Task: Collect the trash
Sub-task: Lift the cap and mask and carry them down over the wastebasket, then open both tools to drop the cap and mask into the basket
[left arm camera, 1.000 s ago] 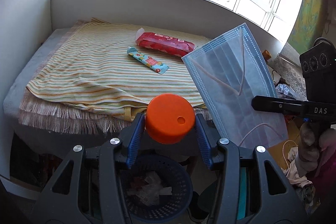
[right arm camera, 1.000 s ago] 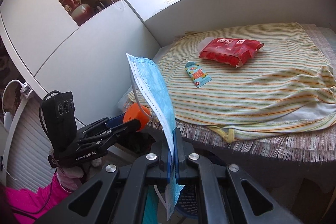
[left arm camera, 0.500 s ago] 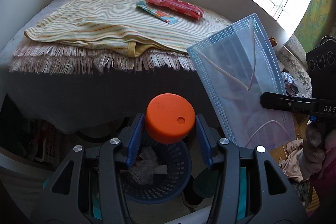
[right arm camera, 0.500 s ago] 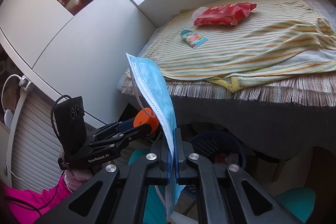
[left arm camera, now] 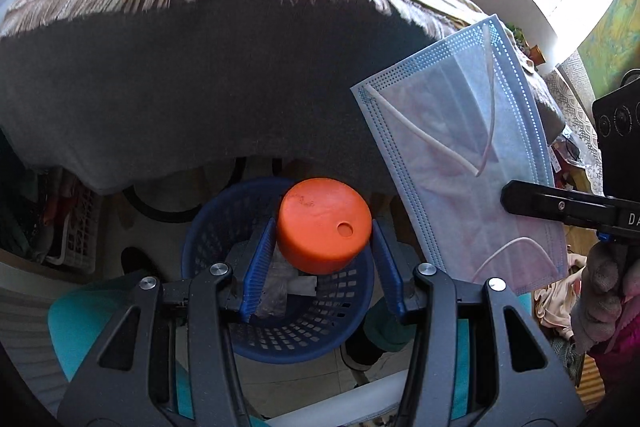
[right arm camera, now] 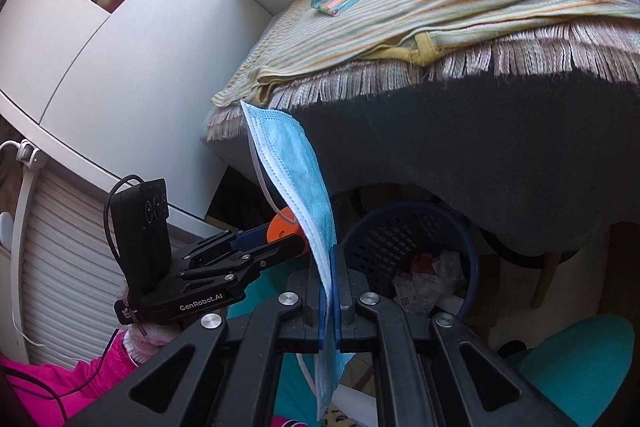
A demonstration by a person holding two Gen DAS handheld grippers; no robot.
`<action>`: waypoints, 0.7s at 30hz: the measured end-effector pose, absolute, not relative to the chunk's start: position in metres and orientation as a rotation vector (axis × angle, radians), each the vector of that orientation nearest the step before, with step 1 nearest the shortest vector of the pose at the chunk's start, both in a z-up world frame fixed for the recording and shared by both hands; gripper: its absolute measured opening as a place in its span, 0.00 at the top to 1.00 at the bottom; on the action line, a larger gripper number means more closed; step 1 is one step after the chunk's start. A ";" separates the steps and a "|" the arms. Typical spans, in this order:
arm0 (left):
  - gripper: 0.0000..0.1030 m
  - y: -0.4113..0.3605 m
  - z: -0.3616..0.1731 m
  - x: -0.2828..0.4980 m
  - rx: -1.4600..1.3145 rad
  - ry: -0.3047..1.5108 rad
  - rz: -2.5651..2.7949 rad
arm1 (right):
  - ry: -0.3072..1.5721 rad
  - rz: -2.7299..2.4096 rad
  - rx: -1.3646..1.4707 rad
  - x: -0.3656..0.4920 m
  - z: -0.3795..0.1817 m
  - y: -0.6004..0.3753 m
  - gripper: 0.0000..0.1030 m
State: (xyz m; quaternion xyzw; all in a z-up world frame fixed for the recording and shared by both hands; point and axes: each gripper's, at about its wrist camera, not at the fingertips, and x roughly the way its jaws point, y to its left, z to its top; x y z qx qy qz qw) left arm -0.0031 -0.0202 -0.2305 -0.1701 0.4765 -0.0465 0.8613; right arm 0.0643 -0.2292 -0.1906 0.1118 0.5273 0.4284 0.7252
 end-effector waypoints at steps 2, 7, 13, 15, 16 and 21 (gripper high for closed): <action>0.52 -0.020 -0.239 -0.001 -0.362 1.023 -0.098 | 1.181 0.937 0.244 0.064 -0.199 -0.227 1.00; 0.52 -0.016 -0.261 0.004 -0.379 1.073 -0.089 | 1.219 0.914 0.228 0.064 -0.218 -0.221 1.00; 0.52 -0.014 -0.280 0.009 -0.380 1.120 -0.077 | 1.242 0.884 0.198 0.067 -0.235 -0.215 1.00; 0.52 -0.014 -0.286 0.011 -0.378 1.134 -0.073 | 1.247 0.874 0.194 0.069 -0.240 -0.213 1.00; 0.52 -0.014 -0.289 0.011 -0.377 1.140 -0.071 | 1.250 0.870 0.194 0.069 -0.243 -0.212 1.00; 0.52 -0.015 -0.300 0.014 -0.374 1.177 -0.063 | 1.262 0.846 0.183 0.073 -0.254 -0.207 0.99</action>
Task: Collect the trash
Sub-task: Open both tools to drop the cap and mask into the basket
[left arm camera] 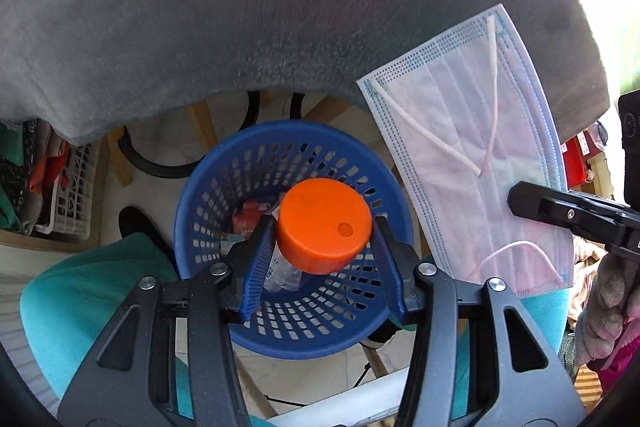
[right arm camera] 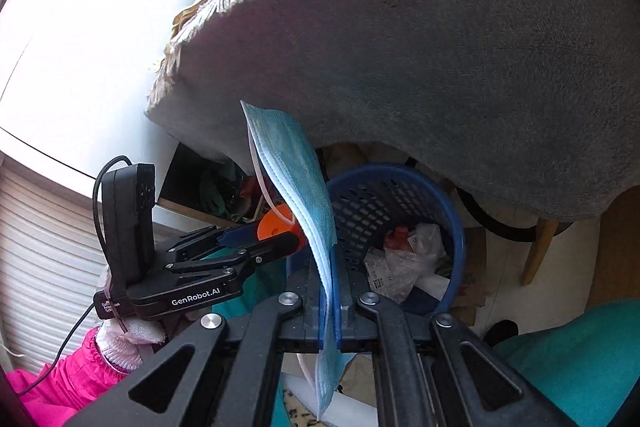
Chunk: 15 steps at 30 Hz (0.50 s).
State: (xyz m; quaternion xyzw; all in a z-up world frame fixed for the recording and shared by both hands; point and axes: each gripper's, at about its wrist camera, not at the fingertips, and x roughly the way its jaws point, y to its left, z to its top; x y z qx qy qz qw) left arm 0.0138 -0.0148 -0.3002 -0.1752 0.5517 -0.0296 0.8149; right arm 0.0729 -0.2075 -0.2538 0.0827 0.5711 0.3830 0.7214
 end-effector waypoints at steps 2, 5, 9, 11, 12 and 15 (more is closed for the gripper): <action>0.52 -0.015 -0.304 0.015 -0.372 1.187 -0.059 | 1.267 0.838 0.183 0.074 -0.258 -0.205 0.99; 0.52 -0.016 -0.308 0.017 -0.367 1.198 -0.053 | 1.272 0.828 0.182 0.077 -0.263 -0.202 0.98; 0.52 -0.018 -0.308 0.020 -0.357 1.202 -0.050 | 1.272 0.821 0.170 0.078 -0.266 -0.199 0.96; 0.52 -0.019 -0.310 0.021 -0.354 1.202 -0.050 | 1.273 0.817 0.163 0.079 -0.269 -0.197 0.95; 0.52 -0.019 -0.310 0.021 -0.354 1.202 -0.049 | 1.274 0.816 0.159 0.079 -0.270 -0.196 0.95; 0.51 -0.020 -0.312 0.024 -0.348 1.209 -0.043 | 1.269 0.806 0.149 0.081 -0.272 -0.195 0.86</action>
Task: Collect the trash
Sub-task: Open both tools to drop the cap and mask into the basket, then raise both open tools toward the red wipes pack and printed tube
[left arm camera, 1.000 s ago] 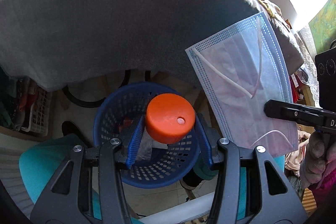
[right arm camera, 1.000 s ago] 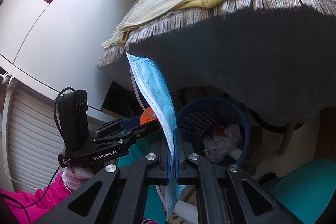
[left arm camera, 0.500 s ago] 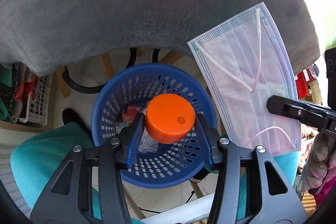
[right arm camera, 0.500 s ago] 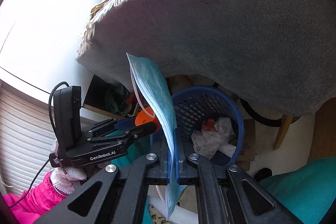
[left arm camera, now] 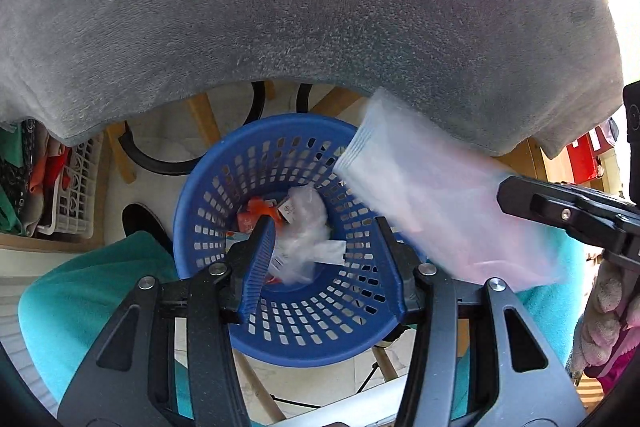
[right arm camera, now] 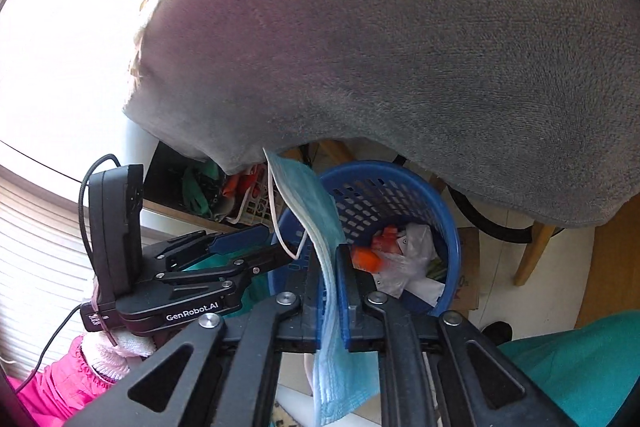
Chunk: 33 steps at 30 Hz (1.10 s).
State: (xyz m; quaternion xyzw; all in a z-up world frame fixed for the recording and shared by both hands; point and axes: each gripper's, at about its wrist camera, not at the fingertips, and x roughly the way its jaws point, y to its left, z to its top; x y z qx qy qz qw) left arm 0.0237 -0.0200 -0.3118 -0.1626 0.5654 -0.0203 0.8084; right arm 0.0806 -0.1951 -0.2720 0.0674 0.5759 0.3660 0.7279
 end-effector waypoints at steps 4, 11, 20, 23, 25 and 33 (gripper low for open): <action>0.48 -0.021 -0.316 0.026 -0.345 1.216 -0.045 | 1.253 0.791 0.134 0.082 -0.273 -0.196 0.65; 0.43 -0.016 -0.316 0.026 -0.342 1.206 -0.041 | 1.240 0.771 0.124 0.084 -0.269 -0.200 0.32; 0.43 -0.013 -0.305 0.025 -0.328 1.193 -0.031 | 1.210 0.770 0.083 0.085 -0.263 -0.198 0.20; 0.43 -0.012 -0.299 0.023 -0.328 1.183 -0.028 | 1.188 0.780 0.048 0.083 -0.258 -0.198 0.17; 0.43 -0.011 -0.294 0.022 -0.328 1.173 -0.029 | 1.176 0.789 0.024 0.081 -0.254 -0.196 0.17; 0.43 -0.005 -0.253 0.009 -0.314 1.088 -0.035 | 1.085 0.841 -0.025 0.073 -0.223 -0.198 0.13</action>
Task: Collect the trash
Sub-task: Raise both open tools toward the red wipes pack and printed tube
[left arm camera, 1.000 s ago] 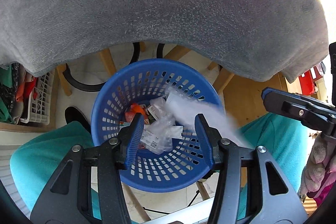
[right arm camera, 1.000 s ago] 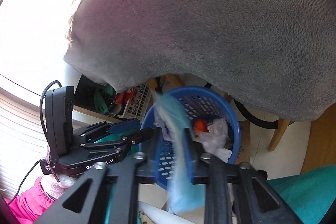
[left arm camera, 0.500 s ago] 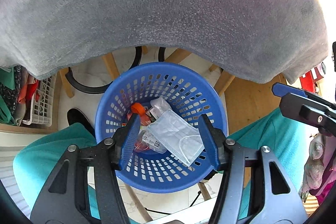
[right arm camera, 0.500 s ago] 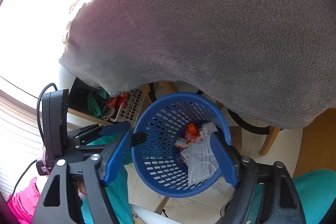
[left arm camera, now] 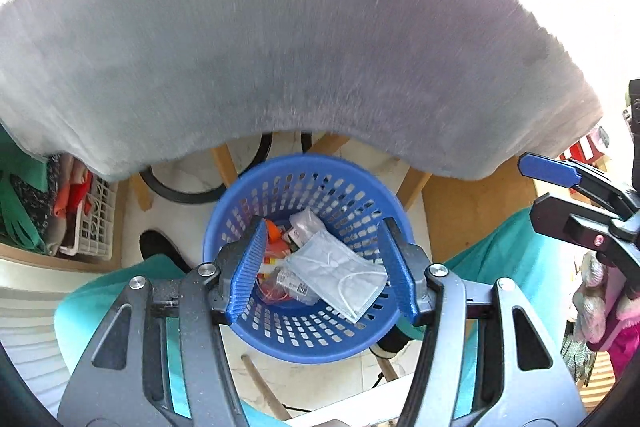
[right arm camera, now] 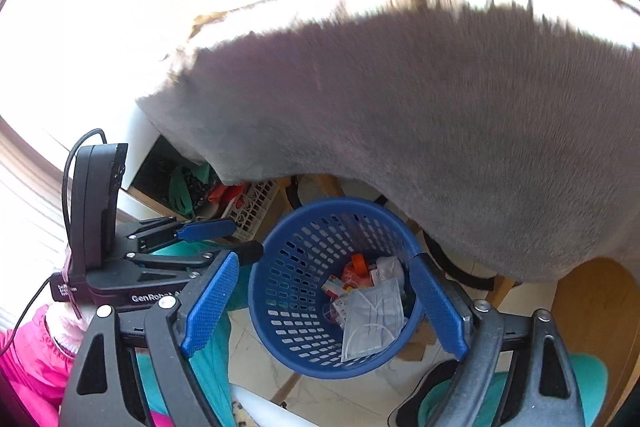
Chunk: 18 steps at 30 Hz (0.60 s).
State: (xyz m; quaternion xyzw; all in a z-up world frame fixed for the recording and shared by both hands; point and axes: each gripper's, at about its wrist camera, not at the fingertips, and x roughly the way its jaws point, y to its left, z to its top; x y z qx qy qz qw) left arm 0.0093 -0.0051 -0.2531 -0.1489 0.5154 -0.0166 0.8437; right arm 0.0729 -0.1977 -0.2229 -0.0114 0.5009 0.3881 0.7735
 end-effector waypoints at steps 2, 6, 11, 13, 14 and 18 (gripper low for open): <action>0.43 -0.002 -0.238 0.007 -0.314 1.054 -0.032 | 1.057 0.857 -0.033 0.072 -0.212 -0.200 0.13; 0.43 0.000 -0.205 0.006 -0.300 0.982 -0.042 | 0.990 0.881 -0.041 0.071 -0.188 -0.205 0.00; 0.43 0.005 -0.164 0.013 -0.278 0.896 -0.049 | 0.934 0.907 -0.026 0.077 -0.155 -0.213 0.00; 0.43 0.007 -0.149 0.019 -0.272 0.866 -0.055 | 0.904 0.909 -0.018 0.082 -0.141 -0.217 0.00; 0.43 0.007 -0.143 0.023 -0.269 0.854 -0.058 | 0.887 0.910 -0.014 0.086 -0.134 -0.219 0.00; 0.43 0.006 -0.120 0.043 -0.250 0.817 -0.071 | 0.817 0.899 -0.014 0.104 -0.106 -0.225 0.00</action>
